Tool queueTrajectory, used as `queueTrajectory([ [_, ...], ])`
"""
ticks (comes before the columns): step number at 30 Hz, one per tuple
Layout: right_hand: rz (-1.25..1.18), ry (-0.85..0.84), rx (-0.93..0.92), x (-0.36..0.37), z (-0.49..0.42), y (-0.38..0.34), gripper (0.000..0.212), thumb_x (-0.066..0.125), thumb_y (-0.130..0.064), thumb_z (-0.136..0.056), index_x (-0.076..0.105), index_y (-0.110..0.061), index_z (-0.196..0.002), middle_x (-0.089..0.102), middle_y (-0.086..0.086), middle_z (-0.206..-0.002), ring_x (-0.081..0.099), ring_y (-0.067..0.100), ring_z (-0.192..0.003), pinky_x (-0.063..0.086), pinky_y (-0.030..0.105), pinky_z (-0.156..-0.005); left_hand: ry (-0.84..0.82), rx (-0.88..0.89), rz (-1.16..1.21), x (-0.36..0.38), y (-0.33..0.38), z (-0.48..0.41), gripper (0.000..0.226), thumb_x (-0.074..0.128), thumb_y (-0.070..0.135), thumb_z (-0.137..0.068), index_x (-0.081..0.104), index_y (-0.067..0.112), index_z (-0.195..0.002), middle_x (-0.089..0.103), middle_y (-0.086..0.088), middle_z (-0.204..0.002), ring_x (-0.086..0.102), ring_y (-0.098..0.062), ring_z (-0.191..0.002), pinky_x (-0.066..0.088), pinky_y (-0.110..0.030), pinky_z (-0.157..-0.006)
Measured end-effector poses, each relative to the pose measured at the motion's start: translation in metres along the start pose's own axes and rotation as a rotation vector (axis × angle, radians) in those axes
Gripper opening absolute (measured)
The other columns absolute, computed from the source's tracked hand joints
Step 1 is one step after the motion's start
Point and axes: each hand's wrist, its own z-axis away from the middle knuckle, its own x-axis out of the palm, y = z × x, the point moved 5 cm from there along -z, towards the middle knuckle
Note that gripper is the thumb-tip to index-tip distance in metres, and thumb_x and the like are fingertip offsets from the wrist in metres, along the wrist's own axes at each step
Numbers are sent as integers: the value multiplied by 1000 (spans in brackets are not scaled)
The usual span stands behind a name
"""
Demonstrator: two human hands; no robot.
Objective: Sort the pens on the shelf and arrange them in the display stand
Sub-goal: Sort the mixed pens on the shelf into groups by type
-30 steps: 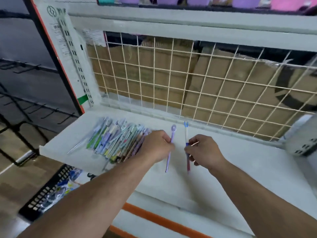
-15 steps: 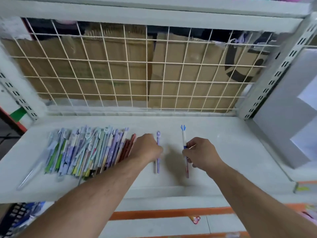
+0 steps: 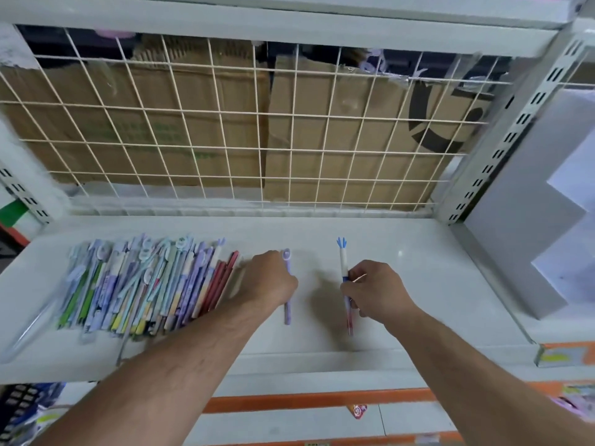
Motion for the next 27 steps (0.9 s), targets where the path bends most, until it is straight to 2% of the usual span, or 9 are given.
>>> queueTrajectory([
  [2, 3, -1, 0, -5, -4, 4, 7, 64, -11, -77, 66, -15, -82, 70, 4, -68, 61, 22, -57, 52, 37, -60, 9, -13, -25, 2, 3, 0, 7, 62, 19, -82, 61, 14, -78, 51, 2, -64, 44, -13, -53, 29, -18, -41],
  [5, 6, -4, 4, -13, -9, 9, 6, 64, -11, -76, 66, -14, -81, 69, 4, -67, 60, 22, -58, 54, 37, -61, -16, -9, 29, 8, 10, 1, 29, 59, 6, -79, 38, 17, -61, 41, 1, -50, 37, -14, -44, 21, -16, -32],
  [8, 3, -9, 19, -24, -12, 15, 6, 64, -9, -76, 67, -12, -80, 67, 4, -65, 58, 22, -57, 50, 35, -59, 14, -25, 37, 11, 14, 1, 28, 59, 10, -76, 36, 18, -61, 48, 3, -44, 44, -16, -43, 29, -21, -37],
  [12, 28, 20, 29, -46, -20, 24, 7, 63, -10, -76, 67, -8, -81, 66, 5, -62, 56, 24, -56, 51, 37, -60, 140, 5, -26, 8, 28, 8, 17, 60, 29, -79, 46, 21, -84, 58, 3, -82, 59, -20, -75, 38, -28, -59],
  [14, 63, 44, 30, -59, -24, 29, 7, 63, -12, -77, 67, -8, -82, 69, 8, -63, 57, 25, -56, 57, 42, -65, 144, 30, -15, 12, 42, 12, 20, 60, 34, -83, 47, 22, -94, 53, 6, -93, 57, -19, -74, 39, -28, -64],
  [16, 120, 58, 33, -70, -29, 33, 8, 61, -12, -77, 67, -11, -82, 73, 10, -67, 59, 25, -56, 59, 42, -68, 136, 47, -22, 18, 57, 17, 22, 60, 37, -86, 50, 24, -100, 50, 7, -96, 56, -20, -75, 39, -28, -65],
  [20, 222, 48, 20, -85, -35, 41, 9, 61, -12, -77, 66, -13, -85, 73, 9, -74, 64, 26, -60, 59, 38, -66, 167, 70, -43, 30, 78, 21, 24, 61, 37, -88, 55, 23, -106, 52, 6, -101, 57, -20, -105, 41, -27, -75],
  [24, 308, 42, 0, -91, -42, 44, 10, 62, -12, -78, 66, -13, -87, 72, 6, -78, 71, 27, -74, 57, 33, -66, 191, 65, -45, 38, 85, 23, 26, 60, 35, -90, 57, 21, -111, 57, 1, -111, 56, -21, -115, 42, -27, -92],
  [27, 360, 43, -13, -91, -46, 46, 13, 60, -12, -79, 68, -11, -89, 71, 5, -78, 69, 24, -74, 54, 29, -63, 204, 55, -42, 43, 83, 24, 25, 61, 34, -89, 57, 20, -110, 56, 2, -103, 52, -20, -123, 42, -26, -87],
])
